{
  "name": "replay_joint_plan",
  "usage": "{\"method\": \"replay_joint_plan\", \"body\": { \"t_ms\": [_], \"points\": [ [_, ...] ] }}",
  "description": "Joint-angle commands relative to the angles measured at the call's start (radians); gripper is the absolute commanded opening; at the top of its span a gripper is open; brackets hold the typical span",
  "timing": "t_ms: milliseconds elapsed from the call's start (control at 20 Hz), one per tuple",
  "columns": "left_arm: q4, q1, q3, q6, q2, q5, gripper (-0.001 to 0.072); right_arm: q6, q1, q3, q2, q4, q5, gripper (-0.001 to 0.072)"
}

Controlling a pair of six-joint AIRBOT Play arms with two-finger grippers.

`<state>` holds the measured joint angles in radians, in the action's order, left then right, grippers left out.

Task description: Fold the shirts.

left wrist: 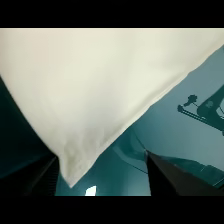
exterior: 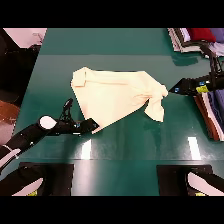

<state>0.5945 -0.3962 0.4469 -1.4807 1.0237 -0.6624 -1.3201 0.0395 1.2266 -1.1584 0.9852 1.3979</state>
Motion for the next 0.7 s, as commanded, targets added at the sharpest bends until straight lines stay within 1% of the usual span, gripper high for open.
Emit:
{"method": "replay_joint_plan", "body": {
  "t_ms": [0,100,150,200,300,350,500,600,650],
  "points": [
    [-0.001,-0.011,0.0,-0.038,0.001,0.029,0.0539,0.0,0.001,0.0,0.001,0.0,0.001,0.0455],
    [-0.001,-0.011,0.0,-0.036,0.001,0.035,0.0122,0.0,0.001,0.0,0.001,0.0,0.002,0.0454],
    [0.0,-0.011,0.0,-0.03,0.001,0.034,0.0035,0.0,0.001,0.0,0.001,0.0,0.003,0.0454],
    [0.003,-0.008,0.0,-0.03,0.0,0.031,0.0026,0.0,0.001,0.0,0.001,0.0,0.012,0.0454],
    [0.066,0.049,0.019,-0.008,-0.006,-0.059,0.0026,0.001,-0.001,-0.001,0.001,0.008,0.058,0.0453],
    [0.135,0.096,0.036,0.003,-0.02,-0.125,0.0026,0.001,-0.005,-0.001,0.001,0.011,0.088,0.0448],
    [0.415,0.291,0.1,0.003,-0.1,-0.317,0.0025,0.001,-0.015,-0.008,0.013,0.013,0.157,0.0447],
    [0.581,0.422,0.141,0.008,-0.16,-0.398,0.0025,0.001,-0.019,-0.08,0.066,0.014,0.112,0.0446],
    [0.632,0.48,0.156,0.032,-0.174,-0.425,0.0025,0.0,-0.019,-0.131,0.099,0.021,0.081,0.0446]
  ]
}}
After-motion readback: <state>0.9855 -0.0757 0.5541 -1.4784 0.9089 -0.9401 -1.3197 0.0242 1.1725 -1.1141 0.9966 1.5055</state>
